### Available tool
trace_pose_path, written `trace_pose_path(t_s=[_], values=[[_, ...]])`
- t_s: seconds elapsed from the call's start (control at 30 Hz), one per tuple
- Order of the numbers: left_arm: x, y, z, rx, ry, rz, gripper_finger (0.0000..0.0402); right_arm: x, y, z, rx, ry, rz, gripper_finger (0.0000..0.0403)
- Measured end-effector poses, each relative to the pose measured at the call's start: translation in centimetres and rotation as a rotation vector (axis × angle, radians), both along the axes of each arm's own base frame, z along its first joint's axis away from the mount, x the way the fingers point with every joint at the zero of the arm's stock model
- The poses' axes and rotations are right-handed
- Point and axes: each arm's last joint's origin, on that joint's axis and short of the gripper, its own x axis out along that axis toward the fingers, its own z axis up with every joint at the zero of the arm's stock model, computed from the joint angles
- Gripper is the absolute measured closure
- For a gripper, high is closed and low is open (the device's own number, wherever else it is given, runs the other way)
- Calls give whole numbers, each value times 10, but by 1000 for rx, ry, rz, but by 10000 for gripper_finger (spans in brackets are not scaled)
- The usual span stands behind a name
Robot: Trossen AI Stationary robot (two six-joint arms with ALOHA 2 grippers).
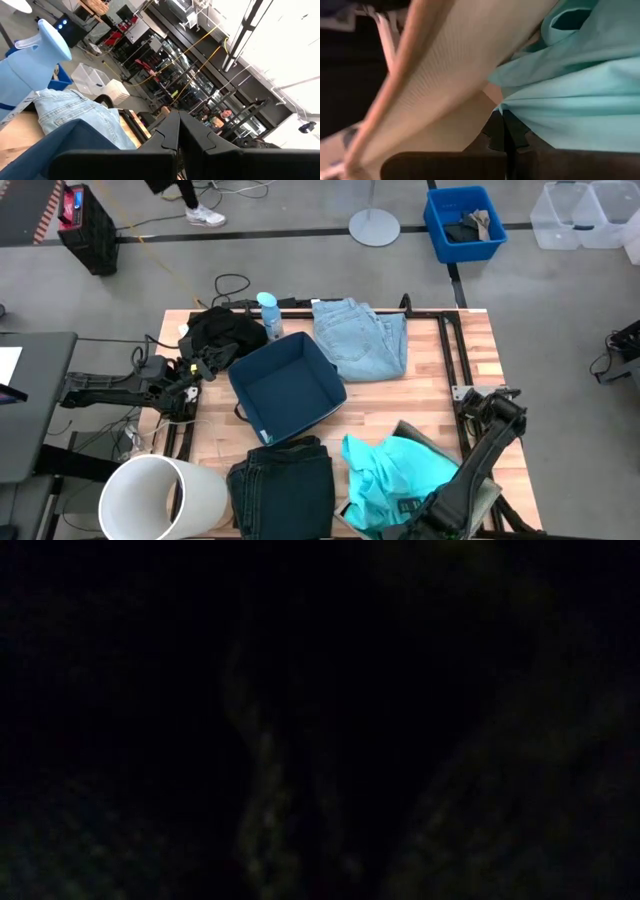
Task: Sort clothes
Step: Put the light blue shorts into the brown laundry organizer, then put the blue pants into the brown laundry organizer
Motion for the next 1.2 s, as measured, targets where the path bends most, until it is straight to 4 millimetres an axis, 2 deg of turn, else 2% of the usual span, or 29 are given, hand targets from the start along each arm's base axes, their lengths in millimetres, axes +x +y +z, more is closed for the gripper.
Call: trace_pose_path(t_s=[0.1,0.4,0.53,0.7,0.87,0.97,1.07,1.2], values=[[0,0,0,-17,-12,-5,401,-1,-3,11,37,8,-73,397],[0,0,0,-26,-17,-8,401,-13,-34,64,116,-31,-330,346],[0,0,0,-31,-21,-10,401,-14,-58,90,176,-72,-410,324],[0,0,0,-36,-24,-14,401,-13,-92,118,207,-203,-494,316],[0,-1,0,-29,-24,-41,401,-11,-139,142,183,-337,-607,315],[1,-1,0,-27,-24,-48,401,-3,-172,153,119,-478,-677,315],[1,-1,0,-26,-24,-48,401,6,-211,163,36,-608,-751,316],[1,-1,0,-26,-24,-51,401,17,-269,169,-48,-659,-916,316]])
